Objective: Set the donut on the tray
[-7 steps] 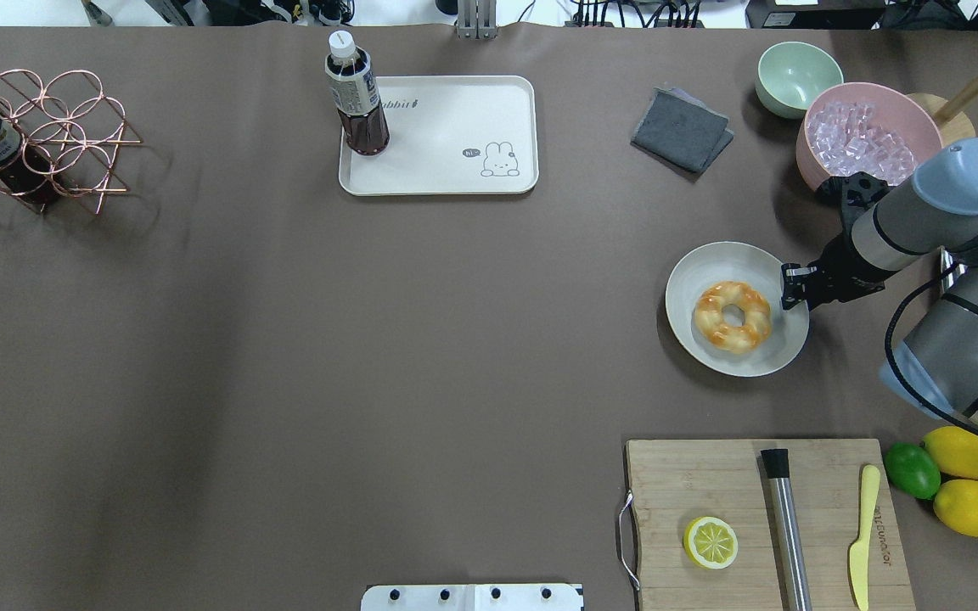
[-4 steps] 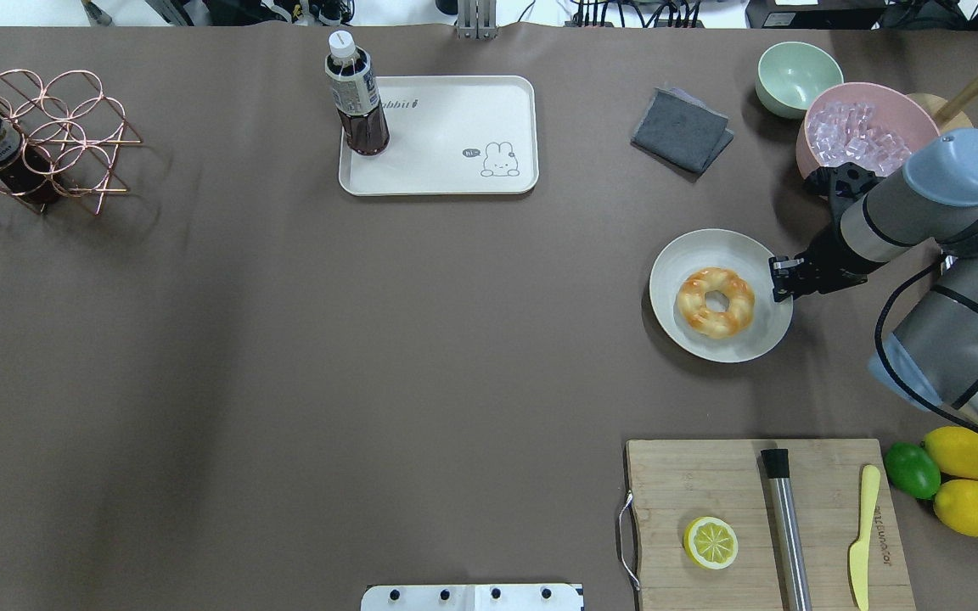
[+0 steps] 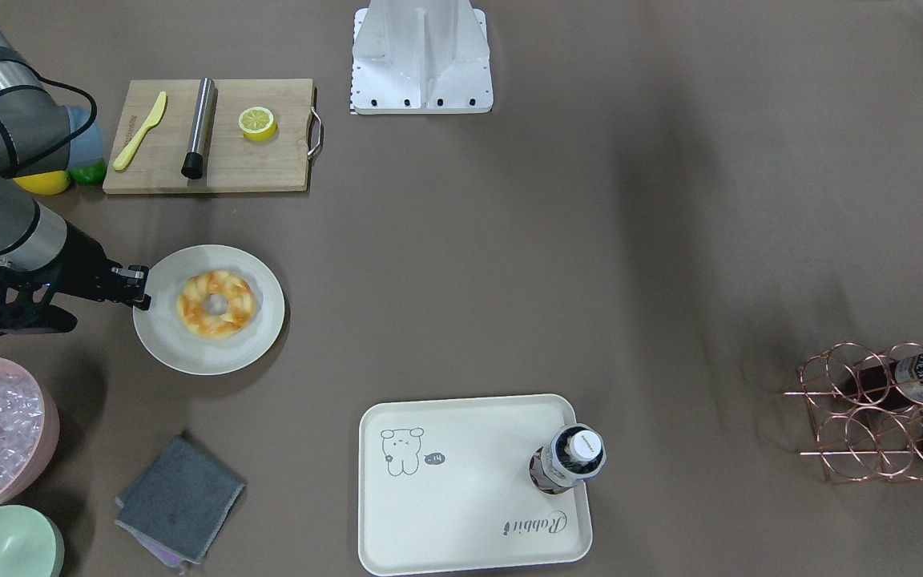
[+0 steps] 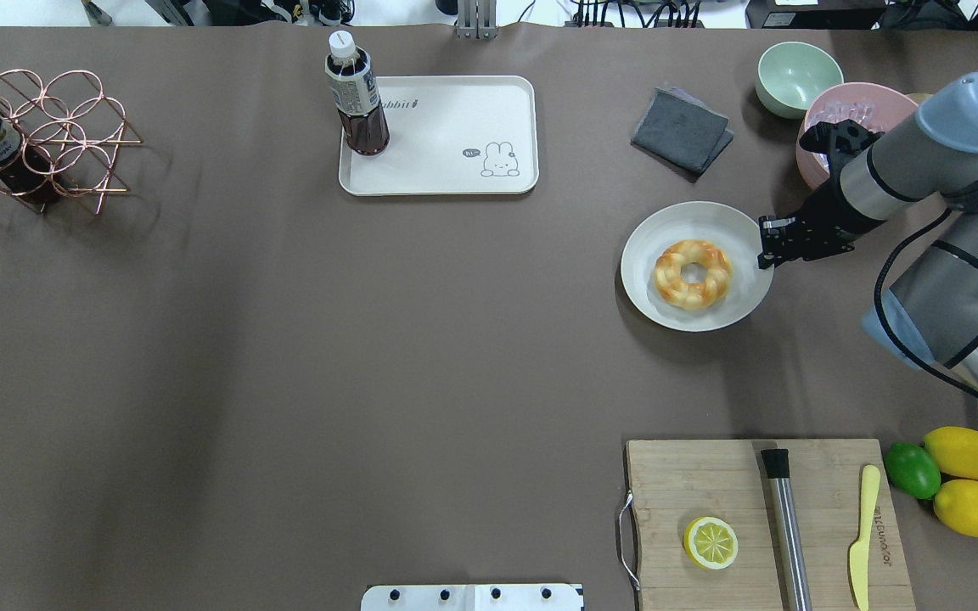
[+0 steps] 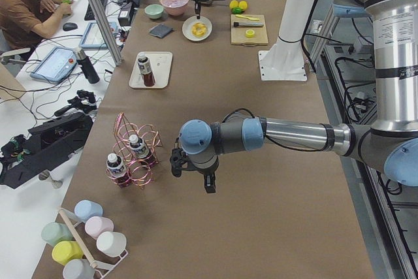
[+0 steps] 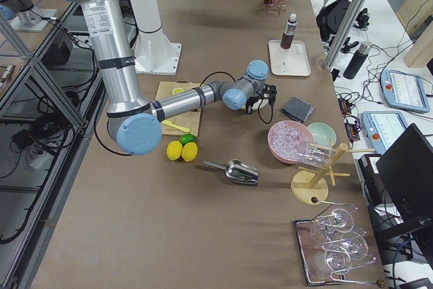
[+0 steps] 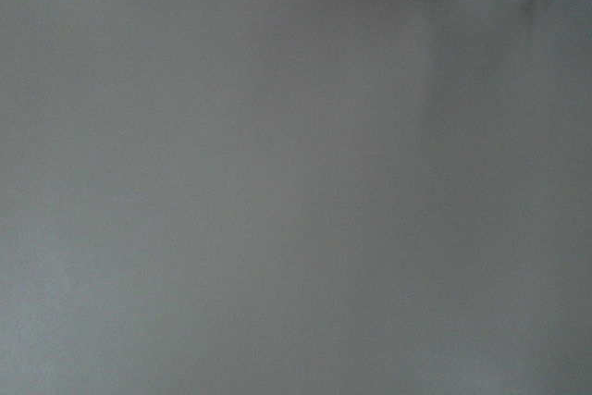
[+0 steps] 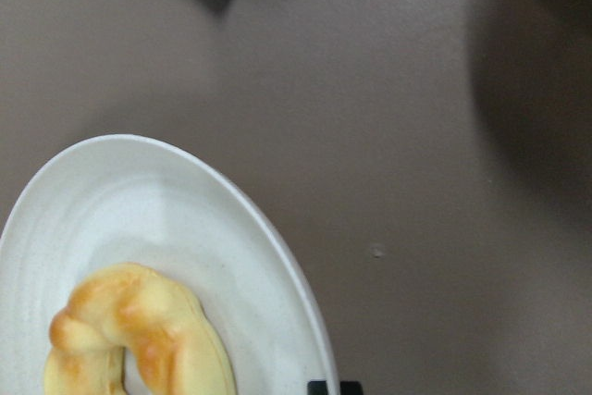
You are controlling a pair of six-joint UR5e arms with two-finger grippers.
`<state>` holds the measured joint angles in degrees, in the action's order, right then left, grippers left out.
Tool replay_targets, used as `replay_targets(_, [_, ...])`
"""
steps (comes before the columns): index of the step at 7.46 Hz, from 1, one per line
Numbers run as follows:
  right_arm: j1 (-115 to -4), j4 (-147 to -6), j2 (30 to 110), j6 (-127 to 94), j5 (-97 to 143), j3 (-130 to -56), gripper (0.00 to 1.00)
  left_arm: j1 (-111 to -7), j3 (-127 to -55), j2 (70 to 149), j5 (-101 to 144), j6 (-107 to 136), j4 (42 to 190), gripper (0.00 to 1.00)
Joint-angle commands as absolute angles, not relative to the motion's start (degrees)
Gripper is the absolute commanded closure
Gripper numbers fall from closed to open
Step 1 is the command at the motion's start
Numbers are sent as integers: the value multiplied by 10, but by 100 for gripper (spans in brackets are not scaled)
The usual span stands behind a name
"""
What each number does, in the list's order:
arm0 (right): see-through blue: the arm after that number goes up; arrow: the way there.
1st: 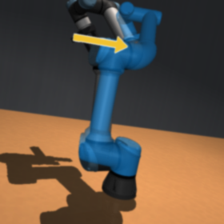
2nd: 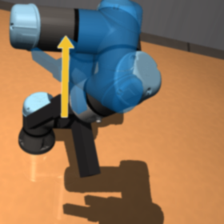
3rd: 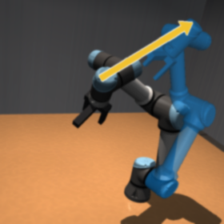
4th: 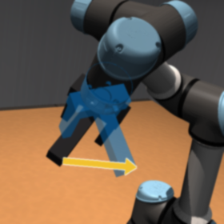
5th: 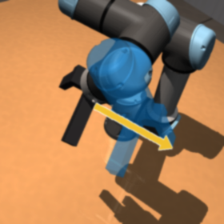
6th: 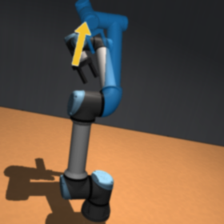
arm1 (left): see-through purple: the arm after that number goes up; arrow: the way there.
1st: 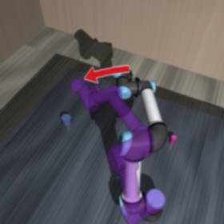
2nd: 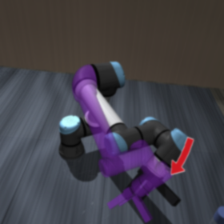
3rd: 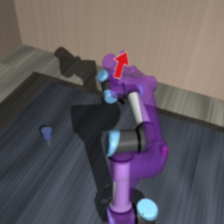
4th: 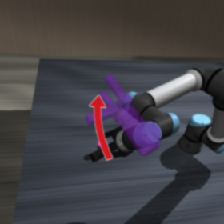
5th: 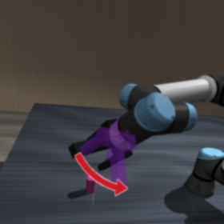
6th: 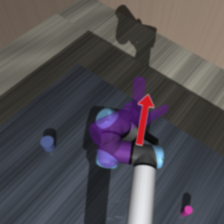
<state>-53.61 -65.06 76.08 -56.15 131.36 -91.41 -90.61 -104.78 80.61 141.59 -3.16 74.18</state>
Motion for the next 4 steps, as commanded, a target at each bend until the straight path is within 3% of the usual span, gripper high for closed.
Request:
replay_targets(1, [-550,-649,699,-623,1332,-895,100,-906,-1048,806,1416,-32,742,2])
replay_targets(4, [-543,-644,545,-743,1328,-781,100,-906,-1048,806,1416,-32,742,2])
